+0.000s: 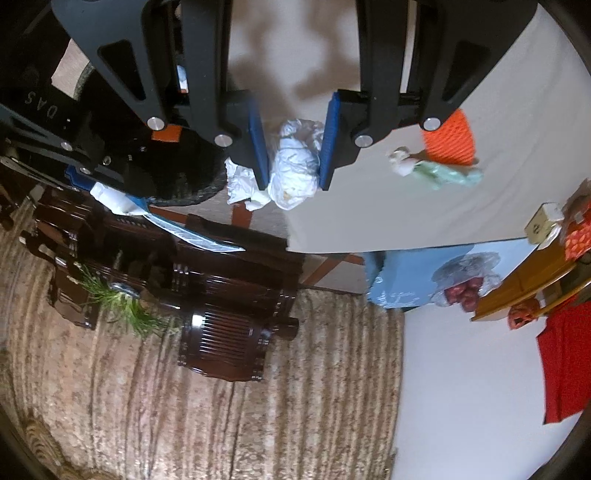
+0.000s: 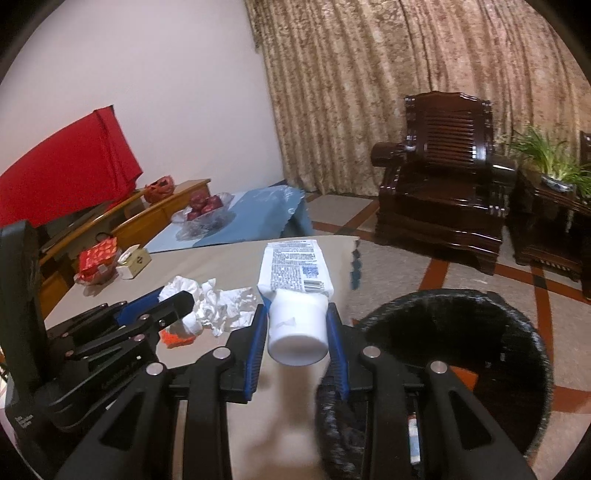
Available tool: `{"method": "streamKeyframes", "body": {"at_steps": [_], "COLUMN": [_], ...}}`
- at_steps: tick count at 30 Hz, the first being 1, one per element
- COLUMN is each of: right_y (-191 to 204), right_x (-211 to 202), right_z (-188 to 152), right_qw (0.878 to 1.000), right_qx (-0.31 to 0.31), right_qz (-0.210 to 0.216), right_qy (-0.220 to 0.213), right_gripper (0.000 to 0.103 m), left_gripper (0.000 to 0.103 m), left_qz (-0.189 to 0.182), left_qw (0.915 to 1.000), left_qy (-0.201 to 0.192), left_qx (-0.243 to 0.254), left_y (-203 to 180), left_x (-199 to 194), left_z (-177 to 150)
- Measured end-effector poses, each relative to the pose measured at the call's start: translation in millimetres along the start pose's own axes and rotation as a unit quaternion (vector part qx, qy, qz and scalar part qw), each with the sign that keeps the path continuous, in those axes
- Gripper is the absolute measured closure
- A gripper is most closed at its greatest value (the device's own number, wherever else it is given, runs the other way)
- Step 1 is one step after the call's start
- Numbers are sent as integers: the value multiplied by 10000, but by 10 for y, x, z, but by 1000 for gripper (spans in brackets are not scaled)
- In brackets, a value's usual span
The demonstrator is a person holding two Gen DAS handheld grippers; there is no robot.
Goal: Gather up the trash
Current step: 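Carry the tube and tissue over the black bin and open both grippers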
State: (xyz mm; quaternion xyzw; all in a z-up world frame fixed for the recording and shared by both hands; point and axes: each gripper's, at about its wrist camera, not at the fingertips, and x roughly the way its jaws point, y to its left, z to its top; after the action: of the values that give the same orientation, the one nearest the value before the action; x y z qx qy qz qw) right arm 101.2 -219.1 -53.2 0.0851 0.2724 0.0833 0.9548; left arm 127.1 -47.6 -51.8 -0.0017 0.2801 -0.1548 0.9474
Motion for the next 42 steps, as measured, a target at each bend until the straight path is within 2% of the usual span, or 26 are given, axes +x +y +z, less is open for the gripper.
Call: {"method": "streamKeyframes", "body": {"at_steps": [12,21,31,33,35,36,37,39,42], "right_y": [-639,-1082,-1440,-1503,-1567,-1598,-1614,-1646,-1671], "right_x": [-295,-348,-234,-198,-156,-133,-127,-112,-130], "right_z": [-22,-108,-308,-366,-416,-449,-482,-532,-590], "right_qw": [9970,9924,9880,9868,9854,9846,9838,9819,9797], "right_qx": [178,357,499,524,531,539,542,523,522], "right_qz": [-748,-1181,-1435,-1485,-1536,-1554,-1585,-1691,-1804], "right_qy": [-112,-29,291,380,513,592,632,672,705], "right_gripper": [72,72,72,72,71,71,69,48,31], "left_gripper": [77,76,76,74,65,63,61,57,44], "left_qz": [-624,-848,-1046,-1134,-1199,-1229,-1257,-1301,-1325], "left_qw": [9977,9953,9910,9893,9878,9872,9867,9859,9857], "left_qy": [21,209,538,640,750,796,828,890,918], "left_qx": [266,421,638,652,648,627,610,568,482], "left_y": [-692,-1050,-1412,-1451,-1486,-1486,-1468,-1457,-1401], "left_x": [352,639,1025,1087,1138,1158,1174,1195,1200], "left_z": [61,-20,-130,-155,-188,-206,-215,-246,-259]}}
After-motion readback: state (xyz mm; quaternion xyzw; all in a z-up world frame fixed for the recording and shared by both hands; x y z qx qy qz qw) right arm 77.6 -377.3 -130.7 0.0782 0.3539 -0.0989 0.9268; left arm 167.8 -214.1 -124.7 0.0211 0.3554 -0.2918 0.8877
